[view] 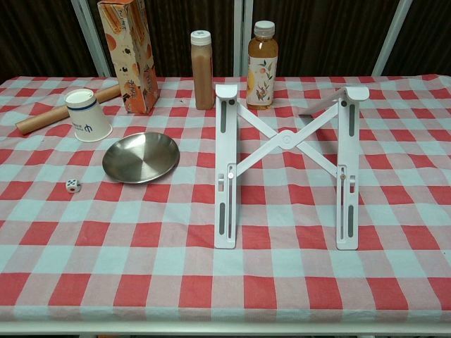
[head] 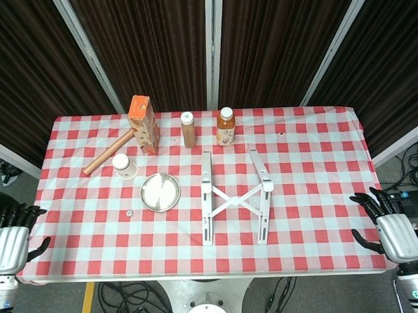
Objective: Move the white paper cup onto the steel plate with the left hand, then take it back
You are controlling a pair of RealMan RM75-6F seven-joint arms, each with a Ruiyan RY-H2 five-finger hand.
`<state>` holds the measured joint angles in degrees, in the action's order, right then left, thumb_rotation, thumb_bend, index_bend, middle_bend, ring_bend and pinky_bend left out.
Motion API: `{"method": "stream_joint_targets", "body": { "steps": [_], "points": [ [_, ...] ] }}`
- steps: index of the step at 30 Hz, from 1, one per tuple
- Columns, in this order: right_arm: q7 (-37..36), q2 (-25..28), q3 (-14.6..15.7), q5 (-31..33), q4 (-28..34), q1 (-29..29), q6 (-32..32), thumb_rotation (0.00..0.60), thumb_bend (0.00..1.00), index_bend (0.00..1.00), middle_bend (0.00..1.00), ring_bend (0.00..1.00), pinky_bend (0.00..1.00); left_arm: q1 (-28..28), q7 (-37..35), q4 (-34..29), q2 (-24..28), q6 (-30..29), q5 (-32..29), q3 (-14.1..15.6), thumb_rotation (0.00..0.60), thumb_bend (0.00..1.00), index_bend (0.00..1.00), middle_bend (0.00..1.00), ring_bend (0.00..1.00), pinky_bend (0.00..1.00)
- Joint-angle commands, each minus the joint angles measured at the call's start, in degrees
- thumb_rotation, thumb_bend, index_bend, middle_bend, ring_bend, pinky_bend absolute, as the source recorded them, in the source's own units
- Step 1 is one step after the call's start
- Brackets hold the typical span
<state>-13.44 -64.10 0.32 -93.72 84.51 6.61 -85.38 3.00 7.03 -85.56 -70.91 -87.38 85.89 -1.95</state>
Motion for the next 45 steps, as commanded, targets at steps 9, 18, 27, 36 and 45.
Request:
{"method": "stream_joint_targets", "body": {
  "steps": [9,18,27,36,45],
  "points": [
    [0.7,0.2,-0.3,0.3,0.7,0.5,0.6,0.6,0.2,0.18,0.17,0.0,0.07,0.5,0.2,-0.6,0.0,1.5,-1.3,-0.2,0.6,0.23,0.28,0.24,0.13,0.1],
    [0.2,1.3,-0.8,0.2,1.1,0.9,0.6,0.6,0.2,0.18,0.17,0.0,0.07,5.5,-2.1,-0.3,0.2,7.1,-1.7,-2.7,0.6,0.23,0.3,0.25,0.13,0.11],
    [1.2,3.3,-2.3,0.6,2.2,2.1,0.5,0.6,0.2,0.18,0.17,0.0,0.07,15.8,-9.8,1.2,-1.8,21.1,-3.0,-5.4,0.6,0.22,0.37,0.45,0.38,0.44],
    [1.3,3.3,-2.6,1.0,2.3,2.8,1.5,0.6,0.21,0.18,0.17,0.0,0.07,22.7,-9.5,3.5,-7.8,30.5,-6.3,-5.8,0.6,0.22,0.42,0.67,0.64,0.78],
    [0.9,3.0,-2.4,0.9,1.9,2.9,1.6,0.6,0.2,0.18,0.17,0.0,0.07,26.1,-6.1,6.7,-13.5,37.3,-11.8,-4.7,0.6,0.23,0.43,0.77,0.75,0.84]
  ]
}}
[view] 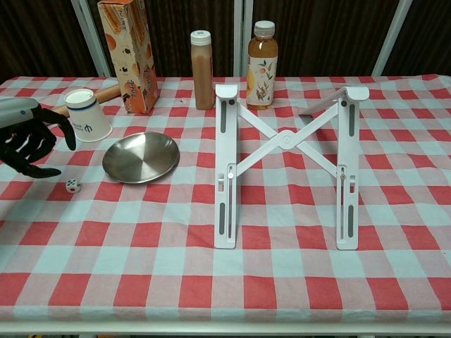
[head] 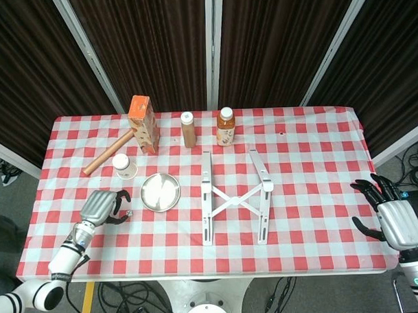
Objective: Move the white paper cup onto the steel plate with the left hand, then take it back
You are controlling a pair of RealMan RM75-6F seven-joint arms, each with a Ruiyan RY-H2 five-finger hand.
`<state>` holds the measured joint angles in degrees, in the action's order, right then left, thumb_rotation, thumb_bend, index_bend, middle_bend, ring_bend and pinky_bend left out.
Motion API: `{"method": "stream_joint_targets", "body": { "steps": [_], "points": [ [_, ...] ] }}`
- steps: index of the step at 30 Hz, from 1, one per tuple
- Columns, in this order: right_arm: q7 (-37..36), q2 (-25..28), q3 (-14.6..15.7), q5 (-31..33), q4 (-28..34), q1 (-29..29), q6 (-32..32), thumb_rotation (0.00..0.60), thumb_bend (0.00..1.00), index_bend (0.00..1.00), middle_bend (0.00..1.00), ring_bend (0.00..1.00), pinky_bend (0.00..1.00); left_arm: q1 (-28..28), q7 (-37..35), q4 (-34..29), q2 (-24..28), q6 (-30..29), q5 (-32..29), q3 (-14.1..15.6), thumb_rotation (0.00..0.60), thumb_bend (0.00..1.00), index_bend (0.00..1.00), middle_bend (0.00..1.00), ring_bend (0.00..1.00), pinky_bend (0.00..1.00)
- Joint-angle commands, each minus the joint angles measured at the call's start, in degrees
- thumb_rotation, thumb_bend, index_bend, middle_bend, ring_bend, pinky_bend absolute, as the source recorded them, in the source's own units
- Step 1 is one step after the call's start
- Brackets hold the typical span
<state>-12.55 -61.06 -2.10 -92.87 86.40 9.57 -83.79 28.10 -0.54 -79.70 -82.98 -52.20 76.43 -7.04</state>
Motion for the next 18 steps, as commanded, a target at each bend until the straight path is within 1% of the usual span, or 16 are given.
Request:
{"method": "stream_joint_targets", "body": {
  "steps": [1,8,13,18],
  "points": [
    [0.0,0.0,0.1,0.1,0.0,0.0,0.0,0.6,0.2,0.18,0.17,0.0,0.07,1.2,2.2,0.8,-1.6,2.6,-3.1,0.4,0.6,0.23,0.43,0.77,0.75,0.84],
    [-0.1,-0.1,0.2,0.1,-0.1,-0.1,0.0,0.6,0.2,0.18,0.17,0.0,0.07,1.4,7.8,2.9,-4.7,2.7,-9.7,0.4,0.6,0.24,0.43,0.8,0.78,0.84],
    [-0.2,-0.2,0.3,0.1,-0.1,0.0,0.2,0.6,0.2,0.18,0.17,0.0,0.07,1.4,6.2,2.9,-5.3,4.0,-12.4,0.0,0.6,0.27,0.46,0.82,0.79,0.84],
    [-0.3,-0.3,0.4,0.2,-0.2,0.0,0.2,0.6,0.2,0.18,0.17,0.0,0.07,1.8,5.5,3.6,-5.9,4.3,-12.6,0.0,0.6,0.3,0.47,0.84,0.8,0.84]
  ]
}}
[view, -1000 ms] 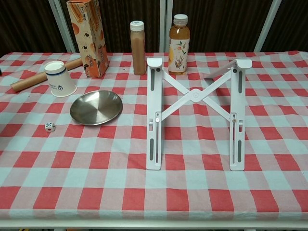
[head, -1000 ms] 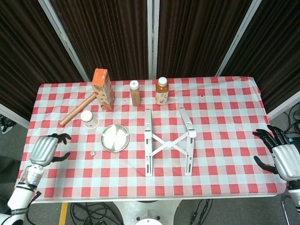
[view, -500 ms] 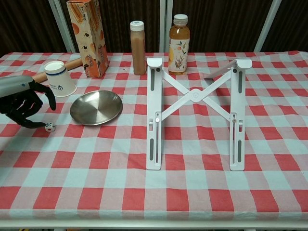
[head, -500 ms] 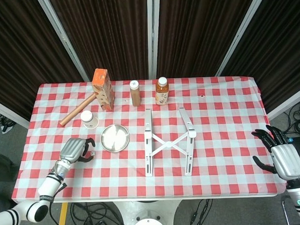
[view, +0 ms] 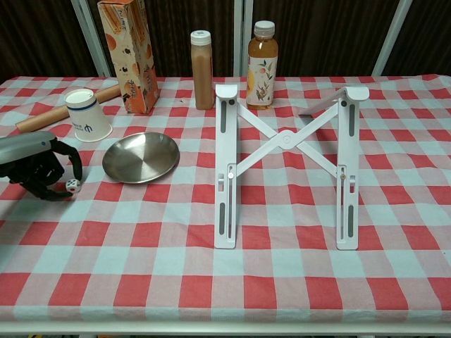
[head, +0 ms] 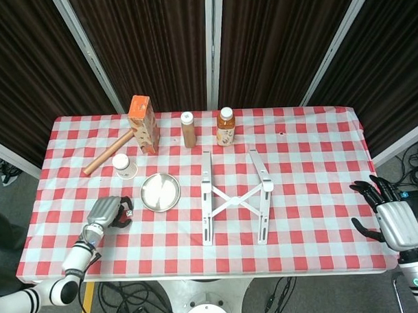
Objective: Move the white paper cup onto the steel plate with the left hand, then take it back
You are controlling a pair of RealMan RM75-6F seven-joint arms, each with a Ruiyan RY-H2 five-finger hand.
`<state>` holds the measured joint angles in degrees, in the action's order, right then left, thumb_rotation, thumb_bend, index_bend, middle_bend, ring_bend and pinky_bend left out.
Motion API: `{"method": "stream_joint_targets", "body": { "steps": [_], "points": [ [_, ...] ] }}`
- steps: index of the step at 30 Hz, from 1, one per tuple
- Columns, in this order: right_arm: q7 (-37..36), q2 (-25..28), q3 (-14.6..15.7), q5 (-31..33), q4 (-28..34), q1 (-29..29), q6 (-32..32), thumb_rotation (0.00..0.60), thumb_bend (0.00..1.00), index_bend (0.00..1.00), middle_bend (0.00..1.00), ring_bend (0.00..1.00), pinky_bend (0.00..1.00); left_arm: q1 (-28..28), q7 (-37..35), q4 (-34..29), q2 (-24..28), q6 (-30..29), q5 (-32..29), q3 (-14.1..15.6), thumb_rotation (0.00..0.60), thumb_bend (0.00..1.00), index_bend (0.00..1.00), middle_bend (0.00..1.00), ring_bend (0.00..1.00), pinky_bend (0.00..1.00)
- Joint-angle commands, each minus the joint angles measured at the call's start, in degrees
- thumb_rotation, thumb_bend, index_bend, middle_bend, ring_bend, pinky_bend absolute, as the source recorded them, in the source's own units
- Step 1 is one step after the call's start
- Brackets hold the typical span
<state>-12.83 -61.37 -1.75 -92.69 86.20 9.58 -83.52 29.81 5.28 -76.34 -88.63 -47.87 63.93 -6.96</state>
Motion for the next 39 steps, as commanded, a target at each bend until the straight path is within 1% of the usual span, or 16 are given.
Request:
{"method": "stream_joint_targets", "body": {
  "steps": [1,9,12,15,20,27,33,36,39],
  "points": [
    [0.0,0.0,0.0,0.0,0.0,-0.1,-0.1,0.6,0.2,0.18,0.17,0.0,0.07,0.2,-0.4,0.4,-0.4,0.0,-0.2,-0.1,0.6,0.31,0.48,0.84,0.81,0.84],
    [0.0,0.0,0.1,0.2,-0.1,0.0,0.1,0.6,0.2,0.18,0.17,0.0,0.07,0.6,0.2,2.0,-1.0,0.5,-1.0,0.5,0.6,0.35,0.5,0.85,0.81,0.85],
    [0.0,-0.1,0.1,0.2,-0.1,0.0,0.2,0.6,0.2,0.18,0.17,0.0,0.07,0.5,0.2,2.6,-1.5,-0.5,-0.6,0.5,0.6,0.39,0.55,0.85,0.82,0.85],
    [0.0,0.0,0.1,0.2,-0.1,0.0,0.1,0.6,0.2,0.18,0.17,0.0,0.07,0.6,-0.2,1.9,-1.2,-1.9,0.5,0.1,0.6,0.42,0.59,0.86,0.82,0.86],
    [0.0,0.0,0.1,0.3,-0.1,0.0,0.2,0.6,0.2,0.18,0.17,0.0,0.07,2.9,-0.3,1.0,-0.3,-0.9,1.3,-1.6,0.6,0.42,0.59,0.86,0.82,0.86],
    [-0.2,0.1,0.1,0.6,-0.4,-0.2,0.1,0.6,0.2,0.18,0.17,0.0,0.07,7.7,1.2,3.6,-2.6,2.4,-1.3,-4.7,0.6,0.42,0.59,0.86,0.82,0.86],
    [-0.5,0.2,0.1,1.0,-0.5,-0.4,0.1,0.6,0.2,0.18,0.17,0.0,0.07,11.0,5.8,8.2,-6.0,5.0,-5.0,-4.6,0.6,0.42,0.55,0.85,0.82,0.86],
    [-0.5,0.3,0.1,1.1,-0.6,-0.5,0.0,0.6,0.2,0.18,0.17,0.0,0.07,11.4,7.3,8.4,-6.8,4.1,-5.8,-4.5,0.6,0.42,0.52,0.85,0.81,0.86],
    [-0.5,0.2,0.1,1.1,-0.5,-0.5,0.1,0.6,0.2,0.18,0.17,0.0,0.07,11.3,8.1,7.6,-6.9,2.7,-5.9,-4.4,0.6,0.37,0.47,0.84,0.8,0.86]
  ]
}}
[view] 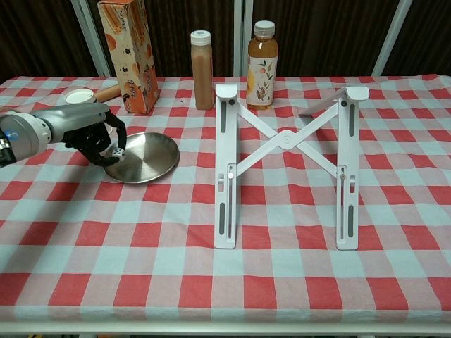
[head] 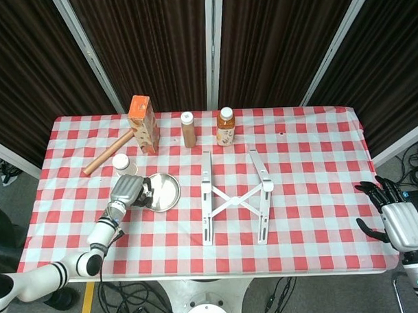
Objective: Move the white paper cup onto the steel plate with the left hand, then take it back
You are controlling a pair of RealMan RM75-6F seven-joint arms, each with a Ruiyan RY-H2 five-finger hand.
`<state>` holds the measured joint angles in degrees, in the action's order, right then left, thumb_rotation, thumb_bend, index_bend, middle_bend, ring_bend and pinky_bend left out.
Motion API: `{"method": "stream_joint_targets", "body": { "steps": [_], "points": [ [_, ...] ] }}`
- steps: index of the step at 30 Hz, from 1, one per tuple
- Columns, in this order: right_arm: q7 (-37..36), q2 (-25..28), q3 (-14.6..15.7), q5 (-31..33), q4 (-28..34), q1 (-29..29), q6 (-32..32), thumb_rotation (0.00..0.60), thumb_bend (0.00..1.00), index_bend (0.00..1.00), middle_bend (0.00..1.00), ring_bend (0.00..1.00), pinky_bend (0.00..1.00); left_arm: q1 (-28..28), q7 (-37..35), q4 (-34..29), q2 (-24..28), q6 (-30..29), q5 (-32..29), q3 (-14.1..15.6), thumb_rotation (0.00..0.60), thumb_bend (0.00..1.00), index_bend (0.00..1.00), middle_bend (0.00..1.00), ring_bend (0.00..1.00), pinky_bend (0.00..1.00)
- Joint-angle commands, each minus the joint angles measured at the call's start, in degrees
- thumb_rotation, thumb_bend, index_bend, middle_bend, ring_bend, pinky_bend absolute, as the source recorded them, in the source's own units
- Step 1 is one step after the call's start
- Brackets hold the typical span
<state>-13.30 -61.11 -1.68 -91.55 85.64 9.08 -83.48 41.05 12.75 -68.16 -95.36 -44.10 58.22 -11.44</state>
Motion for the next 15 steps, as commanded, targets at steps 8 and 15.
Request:
{"method": "stream_joint_targets", "body": {
  "steps": [8,15],
  "points": [
    [-0.1,-0.1,0.0,-0.3,0.0,0.1,-0.1,0.6,0.2,0.18,0.17,0.0,0.07,-1.4,1.4,-4.5,1.1,-6.6,1.2,0.3,0.6,0.18,0.33,0.77,0.75,0.86],
    [-0.4,0.2,0.1,-0.6,-0.1,-0.3,-0.9,0.6,0.21,0.18,0.17,0.0,0.07,-4.9,0.5,-10.5,6.2,-13.6,2.3,-0.5,0.6,0.17,0.32,0.73,0.71,0.85]
  ]
}}
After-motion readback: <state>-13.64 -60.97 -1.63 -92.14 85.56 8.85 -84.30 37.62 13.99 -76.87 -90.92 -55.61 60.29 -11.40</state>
